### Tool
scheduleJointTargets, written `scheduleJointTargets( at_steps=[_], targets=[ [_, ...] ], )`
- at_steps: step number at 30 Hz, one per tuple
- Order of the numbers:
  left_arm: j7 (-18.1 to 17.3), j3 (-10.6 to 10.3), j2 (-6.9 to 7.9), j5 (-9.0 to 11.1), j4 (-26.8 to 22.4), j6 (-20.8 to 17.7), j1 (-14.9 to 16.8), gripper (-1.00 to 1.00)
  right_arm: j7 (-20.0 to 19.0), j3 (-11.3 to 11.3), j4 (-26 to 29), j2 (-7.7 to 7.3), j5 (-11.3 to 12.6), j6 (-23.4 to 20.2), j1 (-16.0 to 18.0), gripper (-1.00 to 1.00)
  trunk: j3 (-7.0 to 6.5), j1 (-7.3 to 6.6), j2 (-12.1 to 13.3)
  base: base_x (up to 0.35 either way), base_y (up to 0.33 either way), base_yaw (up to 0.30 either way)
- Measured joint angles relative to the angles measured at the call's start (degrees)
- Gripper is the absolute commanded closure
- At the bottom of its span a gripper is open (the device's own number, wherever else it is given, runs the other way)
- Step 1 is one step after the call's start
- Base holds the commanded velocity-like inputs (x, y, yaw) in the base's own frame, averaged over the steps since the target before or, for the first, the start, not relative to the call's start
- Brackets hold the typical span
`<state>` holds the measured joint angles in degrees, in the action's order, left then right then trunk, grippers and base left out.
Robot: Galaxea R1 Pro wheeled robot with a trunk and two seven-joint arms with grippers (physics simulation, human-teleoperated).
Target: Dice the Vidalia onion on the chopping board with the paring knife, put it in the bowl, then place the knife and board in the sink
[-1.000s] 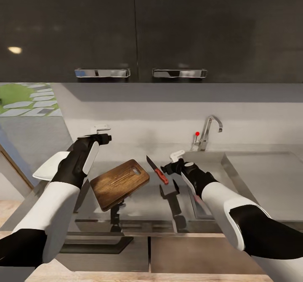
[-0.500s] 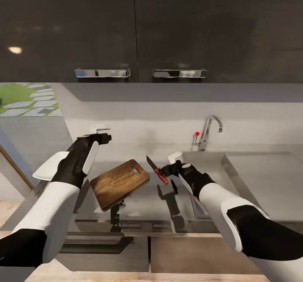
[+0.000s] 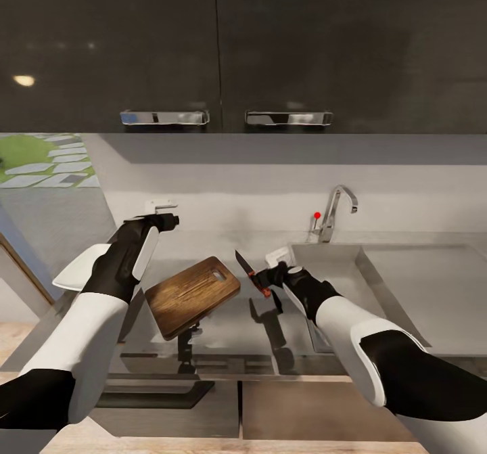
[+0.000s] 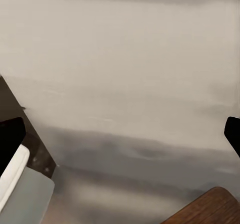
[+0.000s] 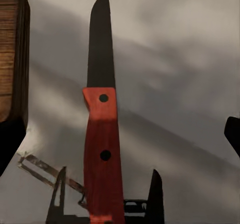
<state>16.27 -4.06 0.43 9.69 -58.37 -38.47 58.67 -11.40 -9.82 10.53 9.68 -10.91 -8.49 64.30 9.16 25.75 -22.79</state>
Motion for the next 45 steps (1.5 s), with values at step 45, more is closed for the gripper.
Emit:
scheduleJointTargets(
  at_steps=[45],
  targets=[
    [-0.01,0.04,0.20,0.00,0.66,-0.02,-0.01,-1.00,-0.35,0.61,-8.68,-1.40,-2.42,10.67,-0.12,-1.00,0.00,0.00,0.00,0.000,0.000,0.000]
  ],
)
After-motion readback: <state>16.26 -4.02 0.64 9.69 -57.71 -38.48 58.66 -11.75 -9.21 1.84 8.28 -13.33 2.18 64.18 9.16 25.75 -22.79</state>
